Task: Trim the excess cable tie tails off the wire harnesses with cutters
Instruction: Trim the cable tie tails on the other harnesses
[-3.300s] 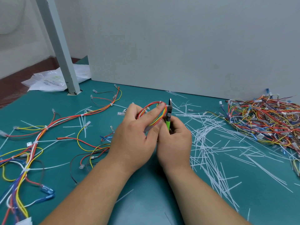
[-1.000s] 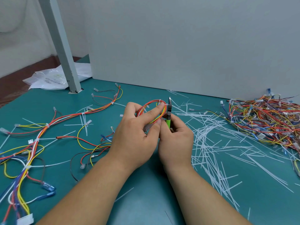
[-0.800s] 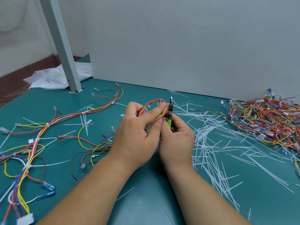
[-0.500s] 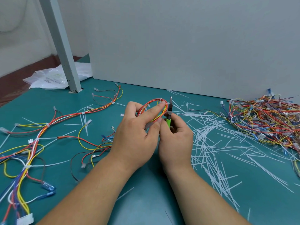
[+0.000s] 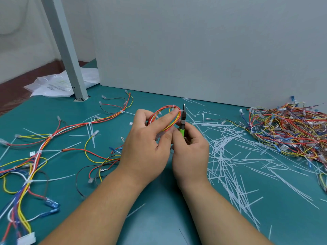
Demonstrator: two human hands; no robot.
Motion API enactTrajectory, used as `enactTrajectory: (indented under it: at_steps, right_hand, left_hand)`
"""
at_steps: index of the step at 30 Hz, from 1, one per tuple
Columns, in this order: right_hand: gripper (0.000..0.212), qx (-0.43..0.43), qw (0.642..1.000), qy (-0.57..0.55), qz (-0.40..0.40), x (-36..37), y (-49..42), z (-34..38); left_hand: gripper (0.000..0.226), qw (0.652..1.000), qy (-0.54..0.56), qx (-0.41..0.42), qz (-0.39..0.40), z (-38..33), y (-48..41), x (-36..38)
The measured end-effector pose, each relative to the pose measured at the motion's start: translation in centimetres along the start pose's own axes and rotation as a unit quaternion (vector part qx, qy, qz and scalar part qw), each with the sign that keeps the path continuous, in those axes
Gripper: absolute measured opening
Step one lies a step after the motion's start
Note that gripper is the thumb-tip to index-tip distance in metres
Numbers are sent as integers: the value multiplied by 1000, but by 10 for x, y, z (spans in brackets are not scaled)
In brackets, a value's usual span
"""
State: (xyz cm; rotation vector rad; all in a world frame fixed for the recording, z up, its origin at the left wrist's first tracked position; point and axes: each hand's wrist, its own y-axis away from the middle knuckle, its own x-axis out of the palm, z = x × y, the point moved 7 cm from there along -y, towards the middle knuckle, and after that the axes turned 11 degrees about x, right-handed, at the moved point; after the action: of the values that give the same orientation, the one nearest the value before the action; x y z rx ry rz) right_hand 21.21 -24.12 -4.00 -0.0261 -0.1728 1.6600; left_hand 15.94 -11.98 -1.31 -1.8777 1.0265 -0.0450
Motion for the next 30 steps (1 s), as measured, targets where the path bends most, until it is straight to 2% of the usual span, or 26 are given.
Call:
enactTrajectory:
  at_steps: [2,5,8,13,18,25,30]
  right_hand:
    - [19,30,998,-50,11,0,-2,-4]
    - [17,80,983,-154,53,2,-4,-7]
    - [21,112,974,-192,50,0,-5,-10]
    - [21,118,982,-144,35,2,-4,-11]
    - [23,117,987,-91,54,8,-3,-15]
    - [39,88,993,-57,50,10,-3,-12]
    - [28,55,997,-37,29,5,-1,-7]
  left_hand:
    - [40,1000,9,-5,4,1,0,1]
    - [40,1000,25,-8,15,1,0,3]
    - [40,1000,19,-3,-1,0,0,1]
    - [40,999,14,-14,-42,2,-1,-7]
    - [41,997,-3,-37,-66,4,-2,-14]
    - [42,999,-20,-5,-32,-4,-2,-11]
    - [42,1000,-20,8,-21,-9,-3,-8]
